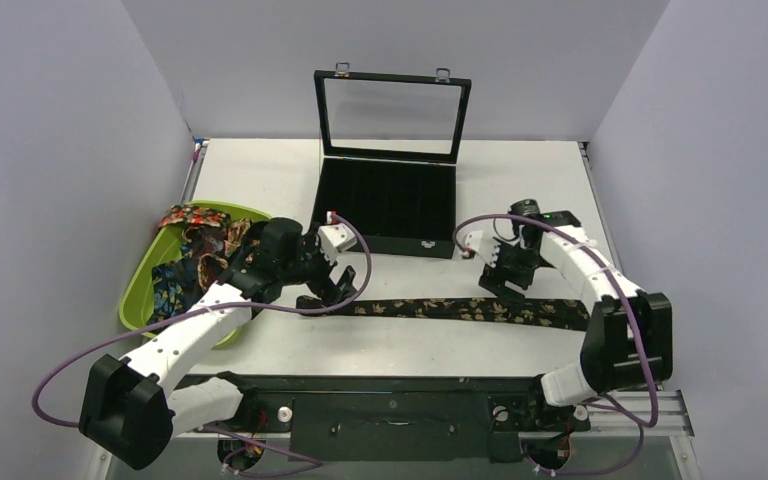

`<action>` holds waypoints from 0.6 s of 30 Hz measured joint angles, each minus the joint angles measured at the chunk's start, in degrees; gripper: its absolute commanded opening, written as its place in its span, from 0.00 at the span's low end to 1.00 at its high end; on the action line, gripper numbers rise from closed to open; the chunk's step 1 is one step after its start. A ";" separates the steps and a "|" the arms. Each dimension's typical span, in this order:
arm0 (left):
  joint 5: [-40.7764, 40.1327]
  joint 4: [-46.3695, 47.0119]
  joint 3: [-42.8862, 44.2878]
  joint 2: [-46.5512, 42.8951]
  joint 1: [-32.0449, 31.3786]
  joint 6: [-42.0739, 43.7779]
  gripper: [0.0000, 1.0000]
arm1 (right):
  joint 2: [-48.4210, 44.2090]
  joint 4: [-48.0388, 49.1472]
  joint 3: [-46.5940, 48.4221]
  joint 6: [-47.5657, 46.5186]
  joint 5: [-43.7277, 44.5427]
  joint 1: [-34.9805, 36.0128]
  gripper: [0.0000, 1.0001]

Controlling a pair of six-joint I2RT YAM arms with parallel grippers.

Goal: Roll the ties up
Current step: Flatten out the tie at the center of the board.

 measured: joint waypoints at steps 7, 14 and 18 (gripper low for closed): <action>-0.02 -0.04 -0.76 -0.04 0.31 -0.57 0.97 | 6.60 3.02 -5.27 -2.03 7.10 5.55 0.55; -0.02 -0.92 -0.76 -0.04 0.31 -0.15 0.98 | 9.92 7.08 -8.52 -4.26 13.14 7.91 0.42; 0.00 -1.73 -0.76 -0.04 0.31 0.42 0.98 | 11.89 6.62 -9.31 -7.98 17.31 4.35 0.41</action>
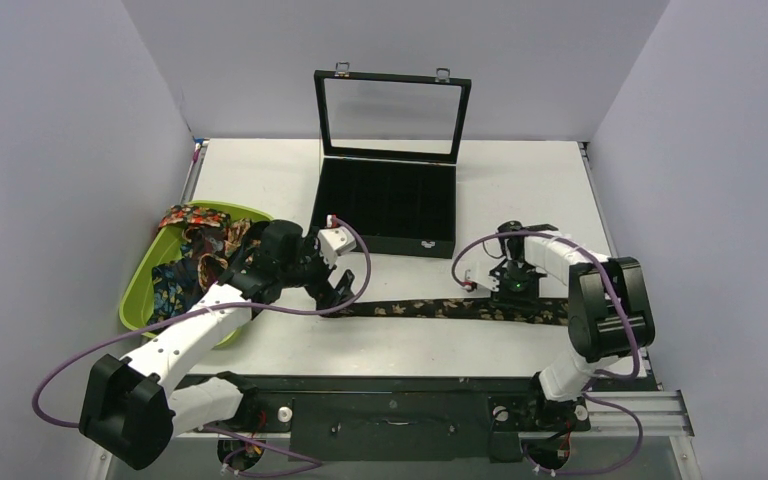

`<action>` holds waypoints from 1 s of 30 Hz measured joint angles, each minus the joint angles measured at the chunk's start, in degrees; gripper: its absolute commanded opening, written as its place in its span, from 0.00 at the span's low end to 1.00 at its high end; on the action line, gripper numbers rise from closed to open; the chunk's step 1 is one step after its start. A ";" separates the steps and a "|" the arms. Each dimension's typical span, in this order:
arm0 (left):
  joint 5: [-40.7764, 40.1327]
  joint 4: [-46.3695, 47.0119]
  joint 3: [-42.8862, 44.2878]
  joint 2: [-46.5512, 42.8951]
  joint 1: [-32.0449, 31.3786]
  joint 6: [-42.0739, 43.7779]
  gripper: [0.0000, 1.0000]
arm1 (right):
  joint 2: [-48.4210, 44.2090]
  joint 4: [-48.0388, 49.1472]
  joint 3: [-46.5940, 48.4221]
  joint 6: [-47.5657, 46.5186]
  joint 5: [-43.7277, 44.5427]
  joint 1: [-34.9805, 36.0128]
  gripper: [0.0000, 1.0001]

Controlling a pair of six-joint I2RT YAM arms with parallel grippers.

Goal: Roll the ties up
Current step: Flatten out the tie at the center of the board.

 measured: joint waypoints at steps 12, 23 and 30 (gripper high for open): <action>0.52 -2.12 0.00 0.66 0.00 1.64 1.00 | 5.75 0.02 2.86 -14.60 13.14 -16.70 0.40; 2.84 -2.43 -0.76 2.45 0.00 0.68 0.91 | 6.80 0.44 4.94 -22.40 16.74 -28.30 0.49; 5.70 3.17 -0.83 6.19 -2.36 -6.67 0.81 | 1.11 -9.94 16.96 -17.07 6.71 -26.95 0.57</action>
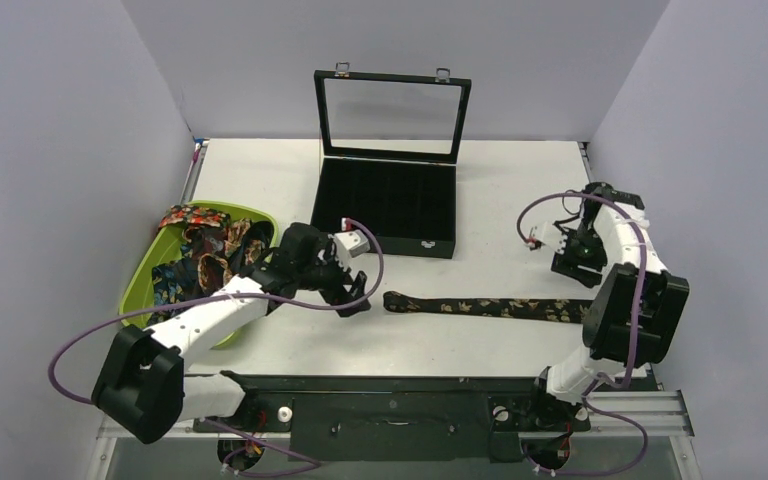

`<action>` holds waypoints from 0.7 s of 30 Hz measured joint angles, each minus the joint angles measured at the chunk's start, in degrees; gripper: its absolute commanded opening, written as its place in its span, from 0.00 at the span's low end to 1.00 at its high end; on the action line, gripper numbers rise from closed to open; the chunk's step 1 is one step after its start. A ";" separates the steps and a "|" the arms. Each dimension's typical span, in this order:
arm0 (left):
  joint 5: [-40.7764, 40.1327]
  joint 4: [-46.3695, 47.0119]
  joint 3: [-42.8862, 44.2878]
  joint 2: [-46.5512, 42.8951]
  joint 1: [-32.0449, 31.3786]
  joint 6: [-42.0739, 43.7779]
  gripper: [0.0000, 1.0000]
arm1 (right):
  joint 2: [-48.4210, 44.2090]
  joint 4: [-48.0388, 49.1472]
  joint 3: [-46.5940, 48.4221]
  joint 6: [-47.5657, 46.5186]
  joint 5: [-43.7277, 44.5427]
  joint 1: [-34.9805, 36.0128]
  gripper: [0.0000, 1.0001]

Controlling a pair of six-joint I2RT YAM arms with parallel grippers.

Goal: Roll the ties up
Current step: Flatten out the tie at the center of the board.

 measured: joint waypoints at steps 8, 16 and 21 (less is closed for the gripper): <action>6.12 19.17 1.60 11.13 -7.54 -21.14 0.95 | -8.02 -9.16 5.73 14.73 -16.55 7.54 0.58; 11.34 40.46 2.49 24.68 -8.81 -44.98 0.95 | -10.69 -9.73 3.78 29.83 -27.58 12.74 0.58; 13.27 49.16 2.32 29.81 -9.62 -53.92 0.94 | -11.98 -9.29 2.86 36.35 -31.30 12.79 0.57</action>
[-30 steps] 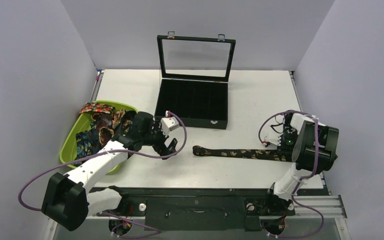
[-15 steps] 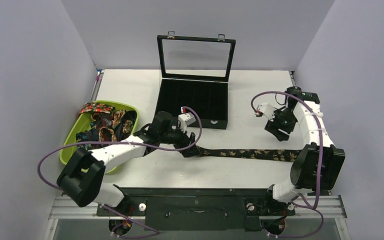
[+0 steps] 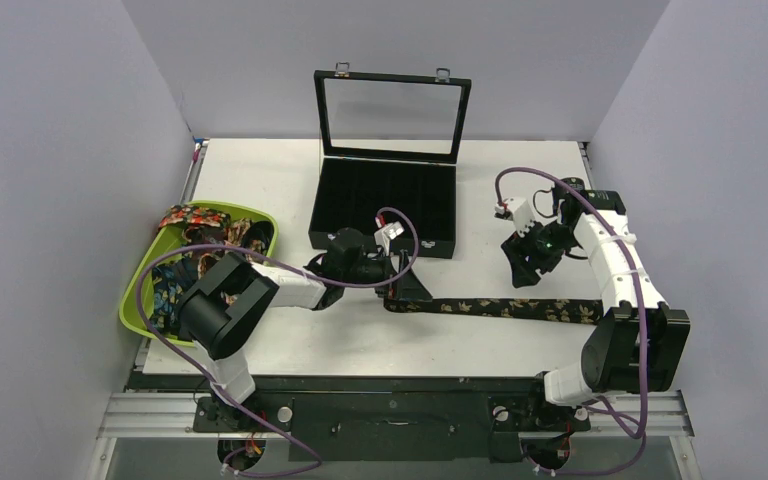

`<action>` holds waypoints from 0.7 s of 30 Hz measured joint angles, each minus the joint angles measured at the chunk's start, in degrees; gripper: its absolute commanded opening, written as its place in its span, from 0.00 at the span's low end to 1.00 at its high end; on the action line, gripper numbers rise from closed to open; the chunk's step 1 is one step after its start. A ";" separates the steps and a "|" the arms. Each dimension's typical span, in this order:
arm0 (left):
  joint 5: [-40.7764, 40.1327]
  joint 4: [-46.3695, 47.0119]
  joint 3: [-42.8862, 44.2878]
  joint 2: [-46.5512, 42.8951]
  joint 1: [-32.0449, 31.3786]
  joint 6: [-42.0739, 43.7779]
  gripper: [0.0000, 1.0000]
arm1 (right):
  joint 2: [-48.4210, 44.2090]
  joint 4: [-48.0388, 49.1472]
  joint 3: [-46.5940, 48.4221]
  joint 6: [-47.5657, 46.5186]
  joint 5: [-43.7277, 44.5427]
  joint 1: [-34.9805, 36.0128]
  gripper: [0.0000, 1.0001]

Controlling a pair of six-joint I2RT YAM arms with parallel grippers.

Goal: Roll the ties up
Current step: Flatten out the tie at the center of the board.

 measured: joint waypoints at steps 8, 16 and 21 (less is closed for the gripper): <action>1.49 8.83 -6.23 6.67 1.68 -6.75 0.93 | -0.09 2.19 -0.52 9.07 -6.25 0.00 0.55; 5.95 20.15 -7.28 10.75 5.07 -10.91 0.90 | 0.15 5.97 -2.54 17.51 -11.56 0.00 0.51; 5.77 15.72 -8.35 4.76 5.27 -9.38 0.84 | 0.26 9.14 -4.50 23.76 -14.56 0.72 0.43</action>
